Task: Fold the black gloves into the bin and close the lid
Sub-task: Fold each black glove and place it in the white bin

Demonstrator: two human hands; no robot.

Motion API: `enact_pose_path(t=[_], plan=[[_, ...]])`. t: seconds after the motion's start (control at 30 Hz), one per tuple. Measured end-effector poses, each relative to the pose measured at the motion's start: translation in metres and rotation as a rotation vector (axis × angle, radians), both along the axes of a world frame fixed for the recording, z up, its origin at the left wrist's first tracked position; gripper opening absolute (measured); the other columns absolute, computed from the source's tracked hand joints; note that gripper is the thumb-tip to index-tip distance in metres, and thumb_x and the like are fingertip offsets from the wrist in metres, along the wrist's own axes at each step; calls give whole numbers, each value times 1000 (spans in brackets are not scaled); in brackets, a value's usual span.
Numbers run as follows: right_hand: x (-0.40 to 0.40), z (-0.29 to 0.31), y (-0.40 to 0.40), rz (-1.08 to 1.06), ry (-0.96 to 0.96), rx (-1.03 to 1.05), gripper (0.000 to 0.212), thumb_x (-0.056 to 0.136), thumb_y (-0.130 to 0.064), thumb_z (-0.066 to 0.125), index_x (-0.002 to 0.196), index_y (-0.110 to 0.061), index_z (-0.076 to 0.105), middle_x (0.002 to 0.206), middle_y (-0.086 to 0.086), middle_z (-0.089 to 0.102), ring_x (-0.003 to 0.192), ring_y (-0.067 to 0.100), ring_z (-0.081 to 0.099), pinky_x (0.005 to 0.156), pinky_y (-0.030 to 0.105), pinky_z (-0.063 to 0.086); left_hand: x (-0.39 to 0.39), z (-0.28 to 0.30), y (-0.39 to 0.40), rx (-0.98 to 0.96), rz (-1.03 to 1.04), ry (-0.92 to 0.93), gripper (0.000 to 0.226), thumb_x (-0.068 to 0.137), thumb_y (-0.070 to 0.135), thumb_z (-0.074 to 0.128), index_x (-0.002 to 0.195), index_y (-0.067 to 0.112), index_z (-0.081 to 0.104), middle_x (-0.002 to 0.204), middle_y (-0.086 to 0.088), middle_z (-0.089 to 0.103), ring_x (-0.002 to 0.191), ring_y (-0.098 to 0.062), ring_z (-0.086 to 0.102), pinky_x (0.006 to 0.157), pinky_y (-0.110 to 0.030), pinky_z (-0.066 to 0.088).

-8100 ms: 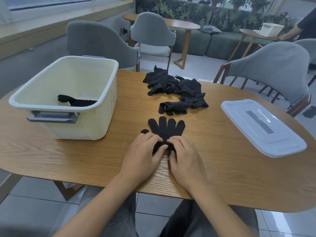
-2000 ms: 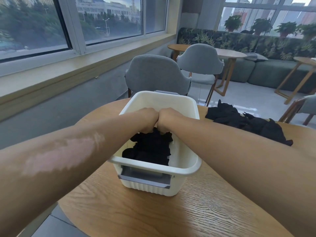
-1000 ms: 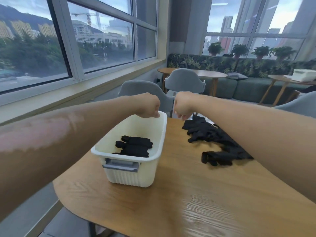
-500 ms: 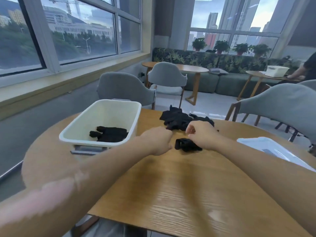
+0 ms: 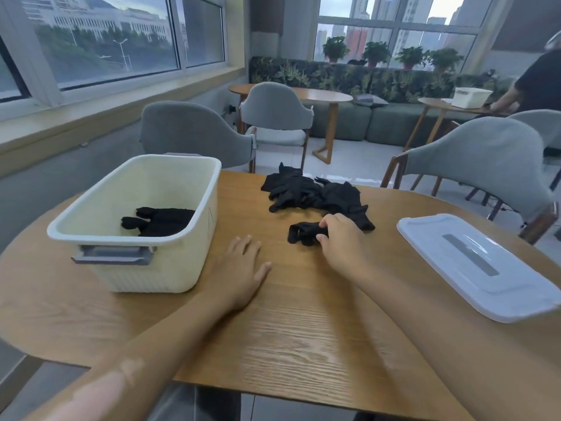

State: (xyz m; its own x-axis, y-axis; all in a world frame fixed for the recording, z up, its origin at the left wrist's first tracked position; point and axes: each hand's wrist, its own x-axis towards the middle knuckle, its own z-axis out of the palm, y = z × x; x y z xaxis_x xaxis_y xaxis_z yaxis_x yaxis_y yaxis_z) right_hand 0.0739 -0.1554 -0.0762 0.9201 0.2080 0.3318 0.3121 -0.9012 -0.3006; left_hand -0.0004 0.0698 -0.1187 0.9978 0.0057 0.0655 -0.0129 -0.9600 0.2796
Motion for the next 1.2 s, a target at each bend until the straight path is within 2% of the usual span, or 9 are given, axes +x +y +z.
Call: enact_pose_path(t=[0.2, 0.4, 0.53, 0.7, 0.77, 0.87, 1.0, 1.1, 1.2], plan=[[10, -6, 9, -28, -10, -97, 22, 98, -30, 58, 114, -16, 61, 107, -2, 61, 105, 19, 53, 74, 37, 53, -2, -5, 0, -15, 25, -51, 66, 101, 61, 31, 157, 28, 28, 167, 3, 18, 154, -18, 11, 123, -41, 21], [17, -14, 15, 12, 7, -229, 19, 98, -29, 57, 113, -16, 57, 106, -2, 58, 102, 20, 52, 69, 30, 38, -4, -6, 0, -25, 28, -69, 65, 101, 61, 31, 156, 27, 29, 167, 4, 19, 154, -17, 11, 123, -39, 20], [22, -9, 13, 36, 19, -249, 17, 99, -23, 50, 113, -17, 58, 105, -2, 59, 100, 20, 52, 74, 33, 47, -5, -4, 1, -32, 34, -66, 66, 100, 62, 32, 156, 28, 29, 166, 5, 19, 154, -17, 11, 123, -39, 19], [27, 27, 6, 17, 82, -137, 13, 93, -22, 47, 92, -18, 59, 86, -2, 60, 83, 20, 57, 71, 42, 54, -4, -1, 2, -30, 46, -56, 65, 100, 63, 32, 156, 30, 29, 166, 5, 19, 154, -17, 12, 123, -39, 20], [34, 47, 0, 22, 217, -7, 18, 94, -21, 45, 90, -16, 62, 82, 3, 63, 78, 26, 60, 71, 43, 55, -5, 1, 1, -23, 44, -44, 66, 100, 62, 31, 157, 29, 28, 167, 5, 18, 154, -17, 10, 123, -40, 19], [42, 71, -17, 13, 401, 150, 22, 98, -19, 46, 100, -12, 67, 95, 14, 65, 86, 36, 60, 72, 43, 52, -5, 3, 0, -16, 42, -30, 66, 100, 62, 30, 157, 28, 26, 167, 4, 16, 155, -17, 9, 123, -40, 19], [33, 69, -47, -59, 386, 218, 25, 97, -11, 53, 118, -23, 58, 108, -2, 65, 95, 16, 60, 77, 29, 51, -3, 2, 2, -28, 36, -28, 65, 100, 62, 31, 156, 29, 28, 166, 4, 18, 154, -17, 11, 122, -41, 20], [13, 46, -50, -24, 389, 285, 16, 98, -23, 58, 113, -27, 60, 102, -10, 65, 95, 9, 61, 73, 21, 47, -3, 3, 1, -27, 31, -26, 65, 100, 62, 31, 156, 30, 28, 166, 5, 19, 154, -17, 11, 122, -41, 19], [-2, 26, -39, -10, 400, 293, 28, 96, -38, 62, 121, -28, 55, 110, -12, 61, 98, 4, 59, 78, 23, 50, -3, 4, 1, -23, 35, -26, 65, 100, 62, 31, 156, 30, 28, 166, 5, 18, 154, -17, 10, 123, -41, 19]])
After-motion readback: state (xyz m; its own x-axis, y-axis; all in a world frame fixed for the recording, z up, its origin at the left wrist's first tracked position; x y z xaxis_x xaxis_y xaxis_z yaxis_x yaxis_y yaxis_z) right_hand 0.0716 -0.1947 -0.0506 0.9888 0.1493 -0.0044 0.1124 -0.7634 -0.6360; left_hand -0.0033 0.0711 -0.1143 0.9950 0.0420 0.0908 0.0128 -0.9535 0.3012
